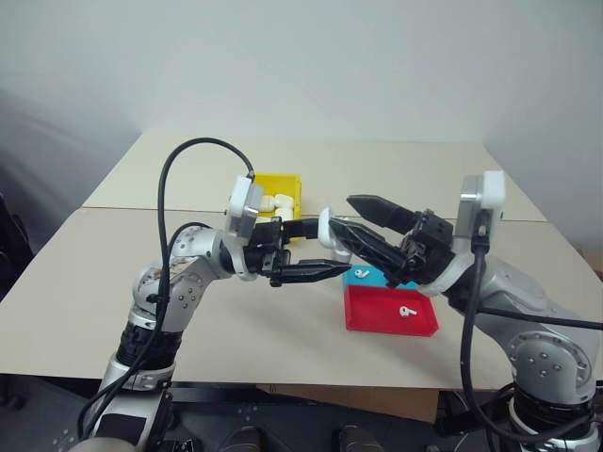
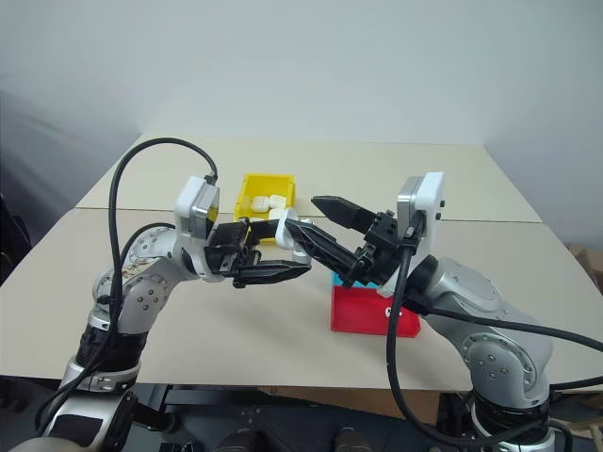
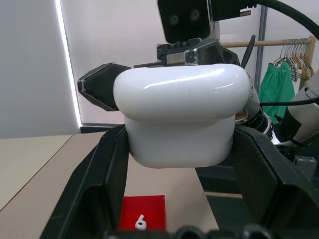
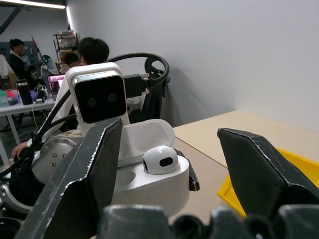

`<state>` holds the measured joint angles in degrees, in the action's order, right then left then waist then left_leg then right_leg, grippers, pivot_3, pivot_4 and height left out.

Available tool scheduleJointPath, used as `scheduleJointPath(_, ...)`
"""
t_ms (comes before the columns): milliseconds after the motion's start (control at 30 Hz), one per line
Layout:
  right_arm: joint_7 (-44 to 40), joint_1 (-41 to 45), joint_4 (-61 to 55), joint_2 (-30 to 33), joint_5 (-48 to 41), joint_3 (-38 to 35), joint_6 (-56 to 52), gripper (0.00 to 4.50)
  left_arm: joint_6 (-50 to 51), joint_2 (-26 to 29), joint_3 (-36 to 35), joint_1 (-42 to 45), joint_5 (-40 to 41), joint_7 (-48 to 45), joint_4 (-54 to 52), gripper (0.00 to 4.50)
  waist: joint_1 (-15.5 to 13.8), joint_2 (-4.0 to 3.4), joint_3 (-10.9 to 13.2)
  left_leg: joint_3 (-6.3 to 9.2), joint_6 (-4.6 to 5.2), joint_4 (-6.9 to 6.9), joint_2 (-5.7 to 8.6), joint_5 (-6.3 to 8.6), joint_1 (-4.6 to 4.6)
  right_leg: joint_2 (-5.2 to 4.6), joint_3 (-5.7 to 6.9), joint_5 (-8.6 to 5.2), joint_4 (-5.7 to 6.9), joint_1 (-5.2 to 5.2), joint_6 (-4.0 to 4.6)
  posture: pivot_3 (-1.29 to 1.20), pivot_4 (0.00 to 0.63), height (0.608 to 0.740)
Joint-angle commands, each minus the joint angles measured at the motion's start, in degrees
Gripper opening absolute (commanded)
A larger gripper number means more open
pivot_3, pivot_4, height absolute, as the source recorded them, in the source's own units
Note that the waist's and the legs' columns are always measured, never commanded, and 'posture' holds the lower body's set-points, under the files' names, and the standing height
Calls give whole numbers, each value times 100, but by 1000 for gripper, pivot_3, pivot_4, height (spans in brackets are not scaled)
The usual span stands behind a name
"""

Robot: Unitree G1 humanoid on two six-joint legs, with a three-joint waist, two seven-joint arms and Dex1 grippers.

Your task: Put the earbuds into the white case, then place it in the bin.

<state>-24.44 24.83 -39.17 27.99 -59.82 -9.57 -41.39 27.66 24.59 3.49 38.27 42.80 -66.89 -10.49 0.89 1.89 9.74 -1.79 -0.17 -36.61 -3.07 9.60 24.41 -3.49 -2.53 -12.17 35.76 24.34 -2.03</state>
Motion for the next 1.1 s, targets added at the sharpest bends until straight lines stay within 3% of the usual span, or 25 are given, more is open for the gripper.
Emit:
scheduleJointPath(33,5,52,-44,81,-194,-192,166,3708,-161,-43,-150,62,28,26,-140,2767,-1,0,0,0,0,0,0,0,0,0,0,0,0,0,0,0,150,740)
scheduleJointPath(133,-76,121,78,276,-250,-421,178,3708,-198,-5,-189,35,-15,38,-120,2767,-4,0,0,0,0,0,0,0,1,-1,0,0,-1,0,0,0,150,740)
scheduleJointPath(267,-688,341,598,1083,-5,-642,99,3708,-275,178,-333,-30,-67,14,-85,2767,0,0,0,-2,0,0,1,0,2,-3,0,0,-6,0,0,0,150,740)
scheduleJointPath(400,-1656,910,1553,2010,659,-284,141,3708,-346,316,-485,-87,-124,39,-64,2767,9,-2,2,-3,0,5,1,0,0,-2,-1,-1,-7,4,2,0,150,740)
scheduleJointPath(500,-2628,1337,2302,2719,1903,632,617,3708,-372,338,-547,-175,-129,92,-140,2767,4,-3,3,-6,0,11,1,0,-1,-2,-2,-1,-12,5,2,0,150,740)
scheduleJointPath(600,-3617,1793,3156,3314,3970,2119,1875,3708,-392,331,-570,-291,-100,155,-270,2767,6,-2,3,-10,0,27,1,0,-2,-4,-3,-2,-30,7,3,0,150,740)
scheduleJointPath(700,-4209,2466,4240,3184,5581,3226,3175,3708,-428,264,-547,-374,-102,240,-365,2767,31,-3,3,-15,0,35,2,1,8,-3,-4,0,-45,16,0,0,150,740)
scheduleJointPath(800,-4709,3083,5557,2709,6338,3791,4201,3708,-476,169,-496,-399,-135,334,-401,2767,47,-3,4,-17,1,39,2,0,27,-1,-7,4,-50,34,-4,0,150,740)
scheduleJointPath(900,-5233,3590,6832,2208,6571,3961,4997,3170,-476,153,-511,-448,-111,381,-480,2767,31,-3,4,-16,1,49,3,0,35,1,-5,25,-49,42,-32,0,150,740)
scheduleJointPath(1000,-5601,3998,7933,1850,6812,4035,5730,2199,-457,185,-570,-565,-73,422,-613,2767,17,-4,5,-16,1,55,3,0,34,1,-5,33,-51,43,-20,0,150,740)
scheduleJointPath(1100,-5913,4282,8738,1571,7059,4091,6213,2199,-436,192,-590,-699,-47,495,-776,2767,6,-5,5,-16,1,58,3,0,35,0,-3,43,-54,42,-3,0,150,740)
